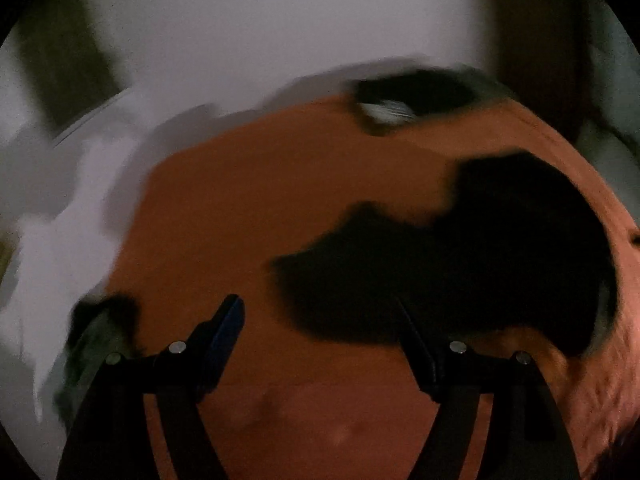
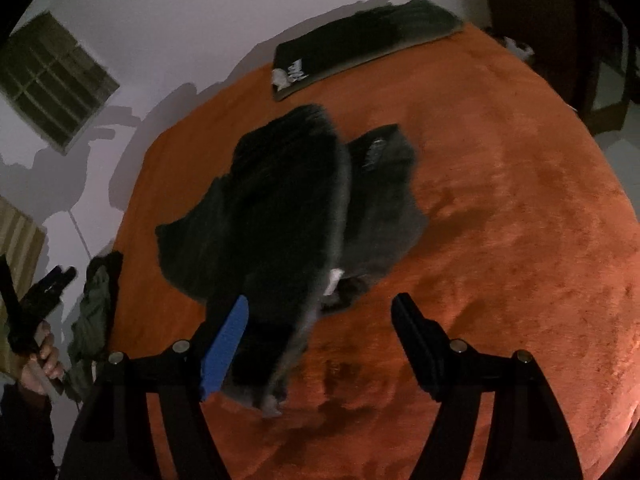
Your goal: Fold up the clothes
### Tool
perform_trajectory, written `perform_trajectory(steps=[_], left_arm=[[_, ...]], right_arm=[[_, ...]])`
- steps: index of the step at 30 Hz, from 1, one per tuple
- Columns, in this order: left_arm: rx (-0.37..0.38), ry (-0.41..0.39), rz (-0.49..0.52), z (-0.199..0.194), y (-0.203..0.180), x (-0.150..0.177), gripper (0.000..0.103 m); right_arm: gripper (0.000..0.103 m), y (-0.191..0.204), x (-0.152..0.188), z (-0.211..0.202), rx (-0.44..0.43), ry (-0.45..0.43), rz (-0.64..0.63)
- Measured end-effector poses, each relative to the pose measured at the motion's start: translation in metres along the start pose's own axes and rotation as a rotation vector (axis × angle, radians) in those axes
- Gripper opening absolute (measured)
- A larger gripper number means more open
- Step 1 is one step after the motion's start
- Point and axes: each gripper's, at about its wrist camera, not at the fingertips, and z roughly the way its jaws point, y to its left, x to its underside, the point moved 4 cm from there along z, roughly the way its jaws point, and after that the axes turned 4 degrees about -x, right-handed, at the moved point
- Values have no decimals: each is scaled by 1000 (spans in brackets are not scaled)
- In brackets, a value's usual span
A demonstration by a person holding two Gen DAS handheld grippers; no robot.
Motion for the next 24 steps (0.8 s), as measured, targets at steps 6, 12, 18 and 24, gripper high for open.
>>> perform_trajectory(steps=[6,12,18,24], left_arm=[[86,17,99,-1,-92,2,77],[196,122,-9,-2,-96,44,77],[175,139,-230,6,-45,51,76],[224,83,-458,1,19,42,77]], right_arm=[[73,0,-29,5,-38,-49,-31],[71,22,-34,52,-57,10,-99],[3,33,-30,78,43,7,-179],[3,149,18,21,-162,-86,-595]])
